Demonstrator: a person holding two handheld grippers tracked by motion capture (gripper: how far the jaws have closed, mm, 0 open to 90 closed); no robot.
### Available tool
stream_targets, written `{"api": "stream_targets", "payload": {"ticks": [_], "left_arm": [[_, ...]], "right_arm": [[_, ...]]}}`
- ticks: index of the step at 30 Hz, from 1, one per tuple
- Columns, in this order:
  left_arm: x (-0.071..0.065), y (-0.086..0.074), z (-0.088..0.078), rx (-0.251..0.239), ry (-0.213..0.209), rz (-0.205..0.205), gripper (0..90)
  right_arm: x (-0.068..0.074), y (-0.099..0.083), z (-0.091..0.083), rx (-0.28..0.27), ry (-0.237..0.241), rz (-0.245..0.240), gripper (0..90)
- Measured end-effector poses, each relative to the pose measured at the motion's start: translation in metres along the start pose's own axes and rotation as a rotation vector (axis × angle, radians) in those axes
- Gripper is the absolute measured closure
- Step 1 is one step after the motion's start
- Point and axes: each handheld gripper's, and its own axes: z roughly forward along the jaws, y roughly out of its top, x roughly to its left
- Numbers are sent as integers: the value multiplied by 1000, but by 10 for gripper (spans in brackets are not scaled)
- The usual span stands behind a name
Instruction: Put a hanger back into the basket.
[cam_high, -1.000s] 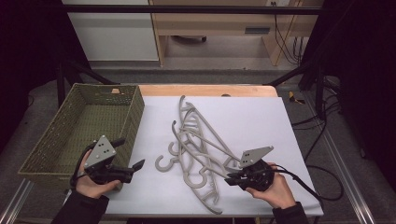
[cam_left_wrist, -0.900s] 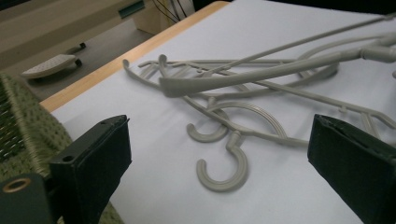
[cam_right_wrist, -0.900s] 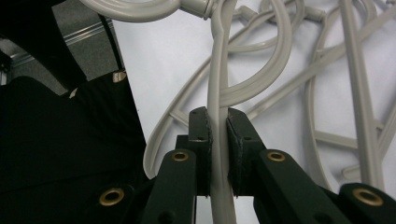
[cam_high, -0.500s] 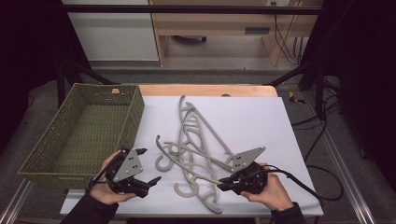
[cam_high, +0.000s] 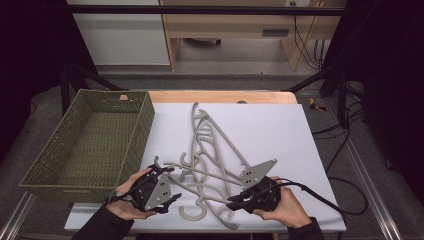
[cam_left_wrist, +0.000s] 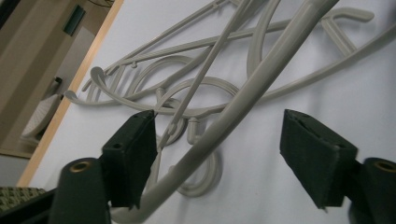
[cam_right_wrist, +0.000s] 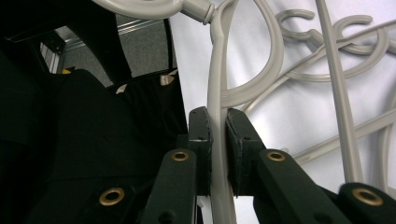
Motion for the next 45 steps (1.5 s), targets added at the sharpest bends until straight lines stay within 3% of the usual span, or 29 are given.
{"api": "stream_targets", "payload": {"ticks": [3,4,5,8,15,20,34,38,45], "left_arm": [[-5,1,4,18,4,59,366],[-5,1,4,18,4,59,387],[-8,1,6,14,8,98,422],[-12,2,7,14,20,157,494],[-17,2,4,-7,30,229,695],[-19,3,1,-24,51,265,723],[-22,9,-7,-16,58,272,774],[-21,11,-11,-23,36,240,812],[-19,15,-13,-6,40,179,820]], "right_arm": [[1,0,0,1,21,-10,817],[1,0,0,2,27,-10,816],[1,0,0,-2,28,-16,816],[1,0,1,-4,27,-16,816],[2,0,2,4,51,-20,816],[2,-1,0,-1,53,-32,816],[-2,-3,-5,-39,46,-46,814],[-4,-4,-10,-77,14,-41,794],[-7,-5,-14,-106,-37,-16,767]]}}
